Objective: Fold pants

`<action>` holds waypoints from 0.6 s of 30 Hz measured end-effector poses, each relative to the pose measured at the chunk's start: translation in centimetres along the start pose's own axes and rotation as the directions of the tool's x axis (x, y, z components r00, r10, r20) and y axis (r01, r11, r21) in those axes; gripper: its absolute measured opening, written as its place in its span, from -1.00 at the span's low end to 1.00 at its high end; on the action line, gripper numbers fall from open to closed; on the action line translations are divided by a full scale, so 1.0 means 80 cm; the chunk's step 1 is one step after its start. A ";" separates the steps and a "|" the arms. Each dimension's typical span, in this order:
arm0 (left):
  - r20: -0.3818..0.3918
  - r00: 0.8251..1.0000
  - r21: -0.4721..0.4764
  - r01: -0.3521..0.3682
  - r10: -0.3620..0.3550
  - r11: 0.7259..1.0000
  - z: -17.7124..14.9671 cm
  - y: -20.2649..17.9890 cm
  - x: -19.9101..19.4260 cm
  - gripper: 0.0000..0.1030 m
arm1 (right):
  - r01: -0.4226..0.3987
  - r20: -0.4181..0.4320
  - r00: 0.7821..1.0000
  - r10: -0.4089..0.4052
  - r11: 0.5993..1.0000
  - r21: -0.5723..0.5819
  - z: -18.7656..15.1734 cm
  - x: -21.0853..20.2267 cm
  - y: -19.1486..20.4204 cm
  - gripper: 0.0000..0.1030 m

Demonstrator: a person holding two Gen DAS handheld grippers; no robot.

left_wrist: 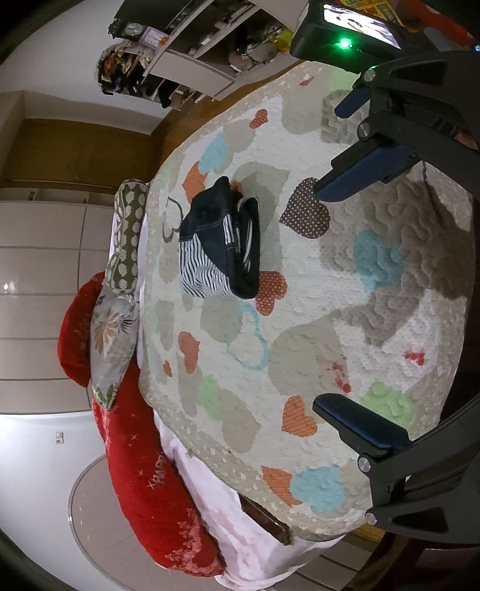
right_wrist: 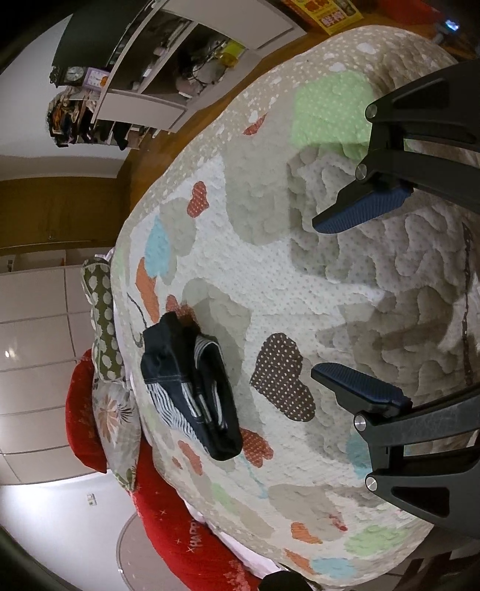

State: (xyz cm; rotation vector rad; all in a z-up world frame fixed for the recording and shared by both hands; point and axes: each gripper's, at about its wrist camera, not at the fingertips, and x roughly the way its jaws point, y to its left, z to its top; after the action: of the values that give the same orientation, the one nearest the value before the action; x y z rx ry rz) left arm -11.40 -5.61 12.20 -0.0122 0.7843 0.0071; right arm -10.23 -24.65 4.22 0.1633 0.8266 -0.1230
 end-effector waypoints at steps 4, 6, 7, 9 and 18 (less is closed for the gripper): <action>-0.017 1.000 -0.004 0.008 -0.008 1.000 -0.001 0.001 0.004 1.00 | 0.004 0.002 1.000 -0.004 1.000 0.000 -0.001 0.000 0.000 0.49; -0.031 0.999 -0.002 0.011 -0.011 1.000 -0.001 0.000 0.007 1.00 | 0.004 -0.001 1.000 -0.004 1.000 -0.003 -0.001 0.001 0.000 0.49; -0.036 0.999 -0.002 0.013 -0.013 1.000 -0.002 0.000 0.009 1.00 | 0.005 -0.004 1.000 -0.005 1.000 -0.005 -0.001 0.001 0.000 0.50; -0.046 0.999 -0.005 0.014 -0.014 1.000 -0.003 0.000 0.011 1.00 | 0.007 -0.009 1.000 -0.007 1.000 -0.007 -0.002 0.003 0.000 0.50; -0.081 0.996 -0.018 0.019 -0.020 1.000 -0.005 0.003 0.021 1.00 | 0.022 -0.003 1.000 -0.022 1.000 -0.012 -0.002 0.002 0.000 0.50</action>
State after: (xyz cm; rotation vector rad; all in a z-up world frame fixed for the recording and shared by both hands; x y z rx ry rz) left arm -10.51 -5.41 10.74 -0.0366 0.8657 -0.0050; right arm -10.24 -24.62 3.95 0.1433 0.8324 -0.1381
